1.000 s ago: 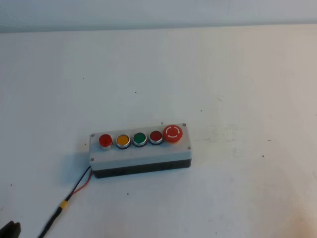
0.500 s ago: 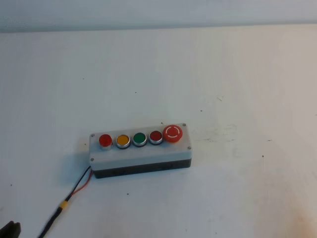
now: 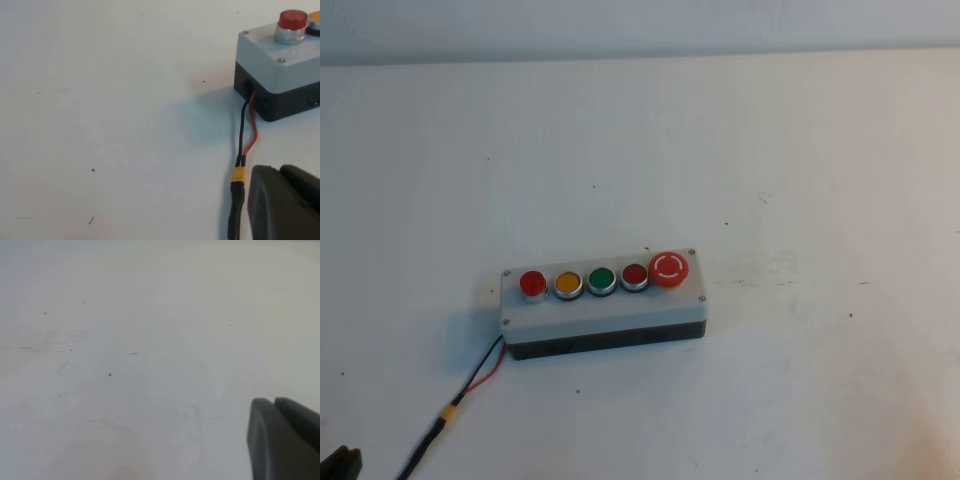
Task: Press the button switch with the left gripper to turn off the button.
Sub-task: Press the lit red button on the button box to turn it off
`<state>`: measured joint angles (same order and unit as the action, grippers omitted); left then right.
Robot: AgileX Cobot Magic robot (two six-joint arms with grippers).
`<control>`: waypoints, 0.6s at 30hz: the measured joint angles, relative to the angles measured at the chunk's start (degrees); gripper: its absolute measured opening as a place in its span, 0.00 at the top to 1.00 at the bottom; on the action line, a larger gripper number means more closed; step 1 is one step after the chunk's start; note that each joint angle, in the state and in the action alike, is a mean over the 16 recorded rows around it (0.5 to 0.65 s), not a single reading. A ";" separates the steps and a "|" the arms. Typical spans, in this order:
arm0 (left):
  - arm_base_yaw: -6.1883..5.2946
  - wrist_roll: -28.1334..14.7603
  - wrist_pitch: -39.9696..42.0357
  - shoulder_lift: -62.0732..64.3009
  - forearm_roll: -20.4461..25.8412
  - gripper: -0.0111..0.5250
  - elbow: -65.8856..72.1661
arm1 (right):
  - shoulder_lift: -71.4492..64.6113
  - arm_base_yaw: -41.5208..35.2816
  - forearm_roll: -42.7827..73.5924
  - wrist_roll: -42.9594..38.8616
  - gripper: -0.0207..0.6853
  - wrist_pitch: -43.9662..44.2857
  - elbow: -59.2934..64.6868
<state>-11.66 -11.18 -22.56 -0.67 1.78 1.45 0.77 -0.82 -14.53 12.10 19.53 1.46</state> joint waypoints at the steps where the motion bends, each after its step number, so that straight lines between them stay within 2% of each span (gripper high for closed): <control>1: 0.00 0.00 0.00 0.00 0.00 0.98 0.00 | 0.00 0.00 0.00 0.00 0.99 0.00 0.00; 18: 0.00 0.00 0.00 0.00 0.00 0.98 0.00 | 0.00 0.00 0.00 0.00 0.99 0.00 0.00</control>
<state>-11.66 -11.18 -22.56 -0.67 1.78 1.45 0.77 -0.82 -14.53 12.10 19.53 1.46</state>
